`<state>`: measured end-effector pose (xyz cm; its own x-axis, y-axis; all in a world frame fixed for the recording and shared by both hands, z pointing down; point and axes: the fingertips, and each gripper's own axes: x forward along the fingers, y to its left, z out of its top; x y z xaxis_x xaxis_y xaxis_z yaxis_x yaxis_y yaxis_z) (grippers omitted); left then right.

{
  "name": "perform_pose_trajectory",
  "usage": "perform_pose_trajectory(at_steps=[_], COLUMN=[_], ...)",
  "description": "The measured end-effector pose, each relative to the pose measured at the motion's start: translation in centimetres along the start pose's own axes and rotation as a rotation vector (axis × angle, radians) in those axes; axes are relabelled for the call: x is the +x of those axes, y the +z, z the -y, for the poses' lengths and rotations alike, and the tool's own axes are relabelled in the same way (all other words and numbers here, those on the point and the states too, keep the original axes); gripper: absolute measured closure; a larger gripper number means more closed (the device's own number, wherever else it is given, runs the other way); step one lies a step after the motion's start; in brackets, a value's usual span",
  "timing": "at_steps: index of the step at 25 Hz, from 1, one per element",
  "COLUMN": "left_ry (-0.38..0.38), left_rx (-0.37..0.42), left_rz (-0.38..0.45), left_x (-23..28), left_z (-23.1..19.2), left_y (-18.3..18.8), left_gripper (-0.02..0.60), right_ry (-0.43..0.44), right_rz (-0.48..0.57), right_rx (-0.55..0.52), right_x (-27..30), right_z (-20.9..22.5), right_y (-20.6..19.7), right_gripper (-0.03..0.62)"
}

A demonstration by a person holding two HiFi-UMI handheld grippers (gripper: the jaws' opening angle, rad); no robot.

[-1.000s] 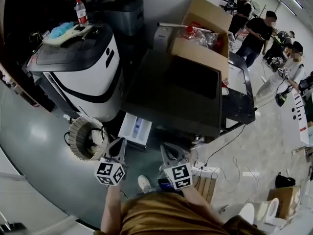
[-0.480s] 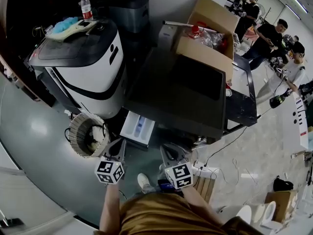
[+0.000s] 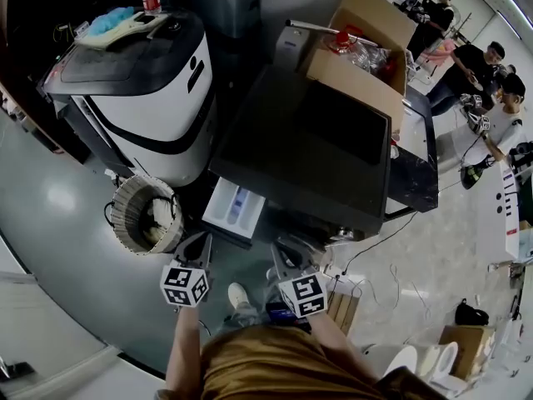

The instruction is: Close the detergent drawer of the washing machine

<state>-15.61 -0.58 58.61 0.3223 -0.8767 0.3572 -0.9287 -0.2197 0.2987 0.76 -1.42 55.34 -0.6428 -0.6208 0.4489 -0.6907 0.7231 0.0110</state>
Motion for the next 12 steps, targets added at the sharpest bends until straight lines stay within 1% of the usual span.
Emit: perform_pose_trajectory(at_steps=[4,8,12], left_ry=[0.011,0.028,0.028], left_rx=[-0.01,0.007,0.017], left_rz=[-0.028,-0.073,-0.103], left_x=[0.5,1.2,2.0], left_z=[-0.4,-0.9,-1.0], left_y=[-1.2,-2.3,-3.0], left_gripper=[0.557,0.557,0.557], right_ry=[0.014,0.03,0.036], right_rz=[-0.019,-0.033,-0.04], right_rx=[-0.006,-0.002,0.002], right_x=[0.5,1.3,1.7], right_z=[0.1,0.2,0.6], right_y=[-0.4,-0.6,-0.9], right_gripper=[0.582,0.582,0.582])
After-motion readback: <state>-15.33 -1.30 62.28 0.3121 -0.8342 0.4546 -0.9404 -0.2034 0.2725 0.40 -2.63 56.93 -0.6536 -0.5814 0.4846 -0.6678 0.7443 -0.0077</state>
